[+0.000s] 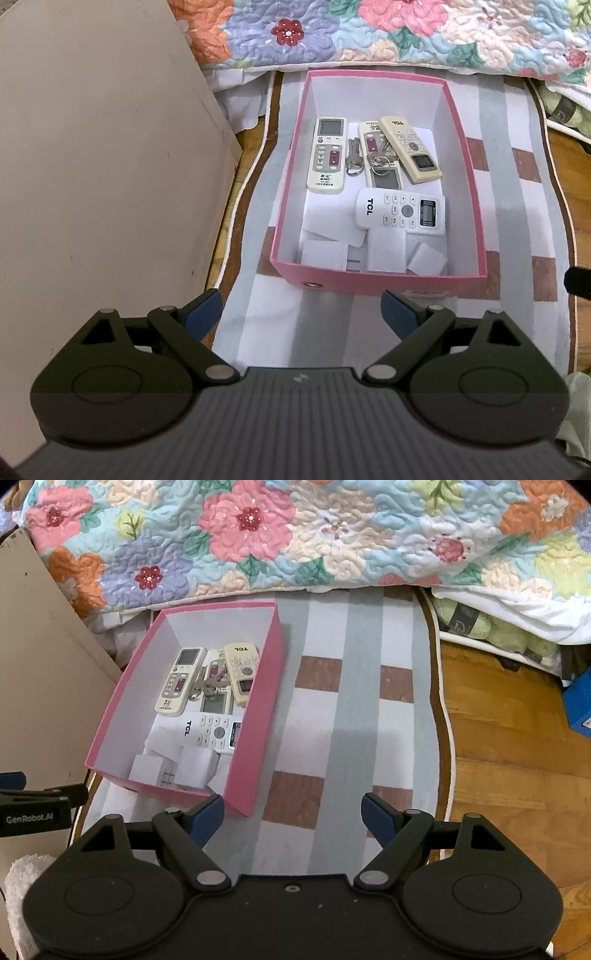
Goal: Organize rigid objects
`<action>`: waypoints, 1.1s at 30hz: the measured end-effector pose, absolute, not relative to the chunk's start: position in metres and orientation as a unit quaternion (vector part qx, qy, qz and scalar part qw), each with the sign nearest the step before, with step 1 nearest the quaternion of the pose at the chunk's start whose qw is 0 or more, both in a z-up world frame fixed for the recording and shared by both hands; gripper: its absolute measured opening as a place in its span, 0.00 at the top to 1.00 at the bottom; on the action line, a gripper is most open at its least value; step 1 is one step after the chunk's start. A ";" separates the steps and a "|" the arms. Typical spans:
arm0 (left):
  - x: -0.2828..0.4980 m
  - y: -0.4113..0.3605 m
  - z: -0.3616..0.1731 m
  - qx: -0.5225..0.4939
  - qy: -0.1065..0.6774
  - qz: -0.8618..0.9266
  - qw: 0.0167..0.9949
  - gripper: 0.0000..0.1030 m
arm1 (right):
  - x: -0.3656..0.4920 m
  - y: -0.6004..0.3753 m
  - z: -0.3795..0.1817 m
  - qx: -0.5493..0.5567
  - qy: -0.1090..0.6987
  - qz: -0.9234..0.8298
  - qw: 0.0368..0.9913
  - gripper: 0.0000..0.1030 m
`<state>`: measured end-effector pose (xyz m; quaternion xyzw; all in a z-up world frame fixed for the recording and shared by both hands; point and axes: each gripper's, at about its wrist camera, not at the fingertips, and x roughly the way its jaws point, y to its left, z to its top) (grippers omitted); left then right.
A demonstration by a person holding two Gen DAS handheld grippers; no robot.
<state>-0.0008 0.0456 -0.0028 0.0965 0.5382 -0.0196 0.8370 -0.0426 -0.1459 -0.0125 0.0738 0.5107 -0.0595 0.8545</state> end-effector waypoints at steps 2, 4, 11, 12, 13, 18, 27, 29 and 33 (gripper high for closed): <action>-0.001 0.046 -0.003 0.091 0.542 -0.020 0.835 0.09 | -0.044 -0.146 -0.011 0.073 0.515 -0.062 0.852 0.18; -0.001 0.047 -0.003 0.086 0.548 -0.022 0.832 0.09 | -0.046 -0.145 -0.010 0.071 0.518 -0.062 0.850 0.18; -0.006 0.049 -0.005 0.077 0.552 -0.021 0.830 0.09 | -0.052 -0.148 -0.009 0.073 0.510 -0.063 0.854 0.13; -0.007 0.049 -0.005 0.077 0.552 -0.021 0.830 0.09 | -0.053 -0.148 -0.008 0.070 0.508 -0.064 0.856 0.12; -0.007 0.050 -0.005 0.078 0.552 -0.020 0.830 0.09 | -0.054 -0.148 -0.008 0.067 0.504 -0.064 0.858 0.12; -0.009 0.050 -0.004 0.077 0.550 -0.019 0.831 0.09 | -0.056 -0.145 -0.004 0.054 0.497 -0.068 0.863 0.04; -0.009 0.052 -0.004 0.077 0.550 -0.017 0.831 0.09 | -0.056 -0.148 -0.009 0.071 0.517 -0.071 0.850 0.01; -0.009 0.053 -0.004 0.077 0.551 -0.017 0.831 0.09 | -0.056 -0.148 -0.010 0.071 0.519 -0.073 0.848 0.00; -0.009 0.053 -0.004 0.077 0.551 -0.016 0.831 0.09 | -0.057 -0.147 -0.010 0.062 0.520 -0.073 0.849 0.00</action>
